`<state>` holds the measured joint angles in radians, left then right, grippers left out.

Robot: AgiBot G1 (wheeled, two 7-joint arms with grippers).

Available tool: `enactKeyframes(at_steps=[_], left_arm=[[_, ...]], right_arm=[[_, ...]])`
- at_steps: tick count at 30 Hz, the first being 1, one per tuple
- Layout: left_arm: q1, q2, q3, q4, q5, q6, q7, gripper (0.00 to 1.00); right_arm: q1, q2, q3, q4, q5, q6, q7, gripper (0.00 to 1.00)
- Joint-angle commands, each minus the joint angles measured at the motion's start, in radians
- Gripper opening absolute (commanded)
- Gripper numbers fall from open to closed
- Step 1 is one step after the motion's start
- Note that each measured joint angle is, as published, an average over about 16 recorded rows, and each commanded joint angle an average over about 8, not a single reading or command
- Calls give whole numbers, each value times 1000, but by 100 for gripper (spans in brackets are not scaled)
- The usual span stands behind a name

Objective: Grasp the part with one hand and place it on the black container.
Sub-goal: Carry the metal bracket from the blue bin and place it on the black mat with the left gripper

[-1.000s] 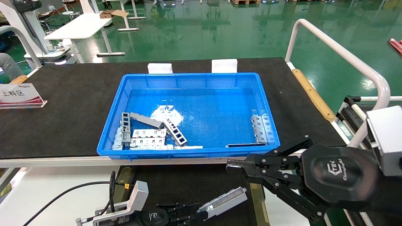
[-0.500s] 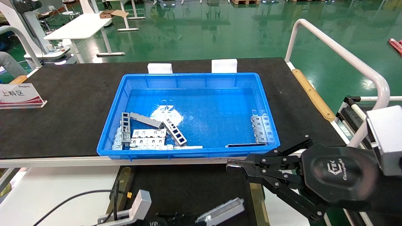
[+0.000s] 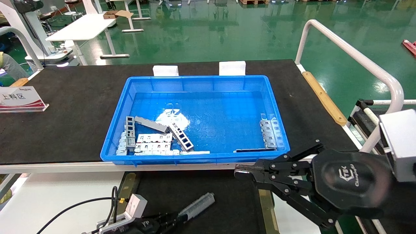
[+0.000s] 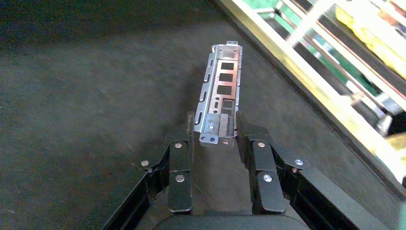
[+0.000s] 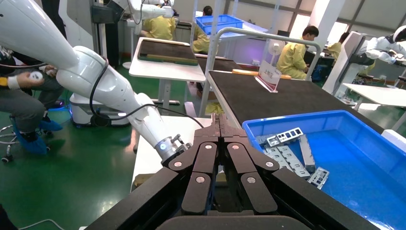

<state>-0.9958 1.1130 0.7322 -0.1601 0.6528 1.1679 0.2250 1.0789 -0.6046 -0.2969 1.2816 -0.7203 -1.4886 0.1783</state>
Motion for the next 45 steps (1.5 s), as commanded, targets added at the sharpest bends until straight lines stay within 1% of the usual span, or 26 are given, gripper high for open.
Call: enactKeyframes(at_steps=[1, 8, 17, 26, 34, 45], left_arm=[[5, 4, -12, 2, -16, -27, 11, 0], [26, 40, -51, 8, -69, -121, 21, 0], [56, 116, -105, 0, -143, -240, 36, 0], [95, 188, -156, -47, -214, -341, 48, 0], [159, 226, -178, -155, -260, -443, 34, 0], [267, 207, -178, -411, -293, -658, -7, 0]], right_arm=[[0, 0, 0, 0, 0, 0, 0, 0], [0, 0, 0, 0, 0, 0, 0, 0], [0, 0, -1, 0, 1, 0, 0, 0], [0, 1, -1, 0, 1, 1, -1, 0], [0, 1, -2, 0, 1, 1, -1, 0], [1, 1, -2, 0, 2, 1, -1, 0]])
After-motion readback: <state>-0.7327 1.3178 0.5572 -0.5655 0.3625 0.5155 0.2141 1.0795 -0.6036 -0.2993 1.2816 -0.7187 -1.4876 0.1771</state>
